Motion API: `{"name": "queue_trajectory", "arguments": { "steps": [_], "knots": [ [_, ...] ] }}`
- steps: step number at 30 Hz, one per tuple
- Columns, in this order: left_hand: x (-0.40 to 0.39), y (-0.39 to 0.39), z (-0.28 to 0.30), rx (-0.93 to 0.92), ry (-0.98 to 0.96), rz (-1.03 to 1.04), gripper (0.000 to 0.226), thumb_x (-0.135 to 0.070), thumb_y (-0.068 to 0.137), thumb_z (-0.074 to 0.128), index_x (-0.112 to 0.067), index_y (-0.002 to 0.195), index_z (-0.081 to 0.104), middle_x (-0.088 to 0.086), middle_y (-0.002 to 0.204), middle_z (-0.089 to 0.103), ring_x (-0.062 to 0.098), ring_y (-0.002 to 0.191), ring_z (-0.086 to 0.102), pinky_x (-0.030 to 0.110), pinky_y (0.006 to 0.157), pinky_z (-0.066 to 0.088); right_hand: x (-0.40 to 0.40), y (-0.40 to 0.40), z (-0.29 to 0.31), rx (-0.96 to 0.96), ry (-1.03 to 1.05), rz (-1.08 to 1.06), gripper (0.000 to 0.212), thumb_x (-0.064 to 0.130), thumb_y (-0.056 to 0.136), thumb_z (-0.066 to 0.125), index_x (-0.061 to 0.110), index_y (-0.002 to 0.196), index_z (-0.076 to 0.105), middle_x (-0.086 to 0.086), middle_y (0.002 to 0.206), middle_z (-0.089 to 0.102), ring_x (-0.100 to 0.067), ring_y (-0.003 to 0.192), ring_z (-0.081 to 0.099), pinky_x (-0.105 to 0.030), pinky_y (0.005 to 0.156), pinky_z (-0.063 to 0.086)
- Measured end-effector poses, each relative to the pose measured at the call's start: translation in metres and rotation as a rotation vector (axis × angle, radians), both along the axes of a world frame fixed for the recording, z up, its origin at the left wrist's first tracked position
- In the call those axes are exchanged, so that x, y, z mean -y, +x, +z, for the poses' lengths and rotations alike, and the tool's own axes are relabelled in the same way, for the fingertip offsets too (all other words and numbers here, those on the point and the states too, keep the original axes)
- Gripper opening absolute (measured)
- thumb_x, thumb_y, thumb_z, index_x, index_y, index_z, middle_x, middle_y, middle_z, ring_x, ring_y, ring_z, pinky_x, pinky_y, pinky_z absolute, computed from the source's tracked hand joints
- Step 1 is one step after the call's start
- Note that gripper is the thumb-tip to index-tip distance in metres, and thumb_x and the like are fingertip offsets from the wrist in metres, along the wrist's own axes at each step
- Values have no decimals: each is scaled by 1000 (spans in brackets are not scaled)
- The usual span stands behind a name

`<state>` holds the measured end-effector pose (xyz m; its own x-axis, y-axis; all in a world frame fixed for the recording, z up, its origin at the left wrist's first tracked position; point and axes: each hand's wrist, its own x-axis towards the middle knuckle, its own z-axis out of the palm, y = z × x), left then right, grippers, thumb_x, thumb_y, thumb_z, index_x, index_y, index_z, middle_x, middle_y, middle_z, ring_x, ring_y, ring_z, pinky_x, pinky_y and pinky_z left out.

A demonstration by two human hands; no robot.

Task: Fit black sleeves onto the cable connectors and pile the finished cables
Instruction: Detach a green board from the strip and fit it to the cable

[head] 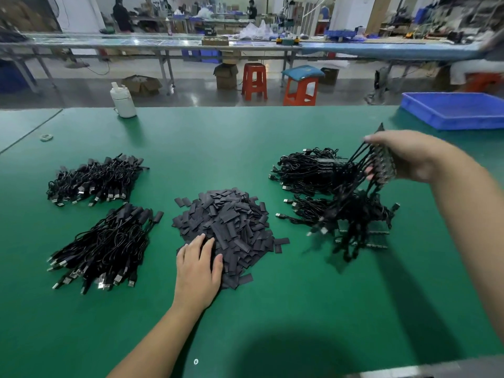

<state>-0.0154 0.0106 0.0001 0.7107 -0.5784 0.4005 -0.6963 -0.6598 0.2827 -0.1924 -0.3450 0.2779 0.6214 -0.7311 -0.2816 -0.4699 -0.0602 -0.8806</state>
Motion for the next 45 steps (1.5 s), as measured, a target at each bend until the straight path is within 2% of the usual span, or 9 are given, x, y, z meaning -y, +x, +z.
{"name": "queue_trajectory", "arguments": {
  "steps": [8, 14, 19, 22, 26, 30, 36, 42, 45],
  "knots": [
    [42, -41, 49, 72, -241, -283, 38, -21, 91, 60, -10, 127, 62, 11, 138, 52, 24, 130, 44, 48, 113, 34, -30, -21, -62, 233, 352, -178, 16, 28, 98, 60, 14, 107, 58, -14, 97, 63, -21, 57, 72, -31, 47, 57],
    [119, -118, 143, -72, -396, -589, 56, -40, 89, 62, -14, 137, 53, 7, 142, 50, 21, 132, 45, 31, 113, 32, -54, -20, -59, 412, 397, -218, 20, 22, 100, 58, 11, 117, 57, -15, 89, 65, -23, 57, 71, -37, 51, 60],
    [142, -134, 174, -74, -536, -541, 28, -19, 91, 66, -9, 118, 69, 6, 110, 70, 25, 103, 63, 37, 93, 49, -73, -24, -57, 479, 405, -200, 28, 22, 96, 64, 9, 120, 55, -14, 84, 66, -23, 59, 71, -33, 52, 58],
    [142, -131, 185, -299, -638, -463, 16, -16, 95, 61, -14, 106, 73, -3, 95, 72, 10, 86, 63, 20, 80, 47, -73, -35, -55, 496, 407, -164, 41, 37, 91, 70, 7, 116, 56, -20, 100, 62, -32, 73, 75, -37, 60, 61],
    [142, -108, 197, -672, -680, -355, 11, -22, 94, 62, -21, 94, 73, -6, 79, 71, 7, 72, 60, 24, 73, 52, -60, -60, -48, 5, -221, -127, 56, 76, 83, 55, 23, 100, 65, -4, 77, 74, -20, 62, 72, -30, 58, 55],
    [144, -100, 193, -923, -595, -418, 11, -14, 95, 63, -15, 93, 73, 3, 83, 70, 15, 70, 63, 36, 73, 62, -51, -70, -42, -134, -920, -32, 45, 71, 86, 52, 34, 105, 68, 4, 110, 66, -19, 105, 60, -37, 87, 45],
    [152, -111, 176, -823, -489, -423, 14, -17, 94, 62, -17, 93, 76, 4, 82, 73, 25, 73, 68, 42, 77, 58, -78, -44, -34, -368, -888, 627, 22, 48, 93, 60, 29, 92, 69, 17, 81, 67, -7, 79, 61, -19, 66, 43],
    [149, -113, 168, -866, -413, -390, 11, -18, 95, 61, -15, 101, 70, -3, 70, 65, 14, 65, 63, 18, 61, 49, -78, -38, -49, -363, -918, 562, 26, 38, 97, 58, 26, 75, 63, 8, 66, 64, -12, 68, 59, -40, 71, 54],
    [148, -114, 166, -750, -315, -401, 9, -23, 92, 64, -17, 87, 68, 2, 71, 70, 16, 60, 59, 26, 61, 48, -79, -39, -53, -297, -901, 523, 22, 40, 96, 57, 32, 78, 65, 10, 68, 65, -8, 68, 60, -38, 70, 54]
  ]
}}
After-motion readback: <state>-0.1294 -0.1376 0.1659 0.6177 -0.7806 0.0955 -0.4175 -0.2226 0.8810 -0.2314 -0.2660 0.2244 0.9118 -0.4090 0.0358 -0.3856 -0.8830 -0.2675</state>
